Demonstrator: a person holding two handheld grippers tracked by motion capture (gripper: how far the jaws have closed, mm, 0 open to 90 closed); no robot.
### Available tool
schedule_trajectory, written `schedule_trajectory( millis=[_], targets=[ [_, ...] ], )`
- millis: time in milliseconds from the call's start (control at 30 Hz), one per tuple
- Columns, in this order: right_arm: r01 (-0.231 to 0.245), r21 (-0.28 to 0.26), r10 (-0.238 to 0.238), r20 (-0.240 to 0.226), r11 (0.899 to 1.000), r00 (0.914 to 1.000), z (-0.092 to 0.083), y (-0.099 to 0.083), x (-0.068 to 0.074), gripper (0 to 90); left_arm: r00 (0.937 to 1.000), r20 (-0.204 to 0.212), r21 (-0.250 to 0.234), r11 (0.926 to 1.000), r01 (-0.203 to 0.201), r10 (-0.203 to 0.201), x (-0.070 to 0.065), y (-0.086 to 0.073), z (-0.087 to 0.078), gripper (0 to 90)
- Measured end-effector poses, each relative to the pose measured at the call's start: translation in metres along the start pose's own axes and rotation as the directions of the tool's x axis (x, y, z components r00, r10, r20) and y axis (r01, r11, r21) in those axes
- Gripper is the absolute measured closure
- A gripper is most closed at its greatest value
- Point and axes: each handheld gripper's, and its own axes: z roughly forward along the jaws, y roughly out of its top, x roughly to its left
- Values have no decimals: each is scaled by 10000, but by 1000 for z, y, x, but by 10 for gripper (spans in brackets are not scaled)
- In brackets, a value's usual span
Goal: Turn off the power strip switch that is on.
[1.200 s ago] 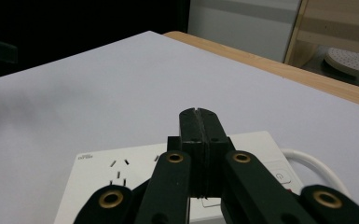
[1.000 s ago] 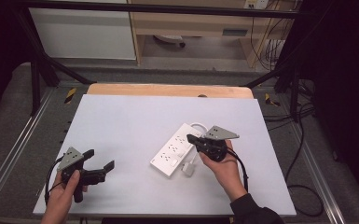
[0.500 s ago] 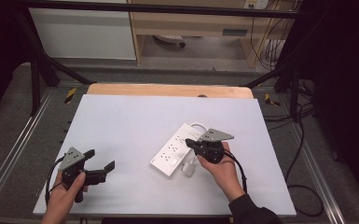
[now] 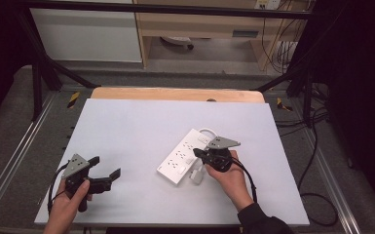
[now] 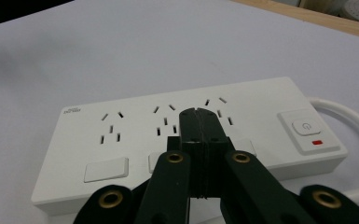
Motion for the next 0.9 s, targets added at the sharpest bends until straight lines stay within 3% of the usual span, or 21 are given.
schedule_trajectory(
  millis=[900],
  targets=[
    [312, 565, -290, -401, 9979, 9988, 14, -7, 13, 900, 10000, 32, 33, 10000, -10, 10, 0, 0, 0, 52]
  ],
)
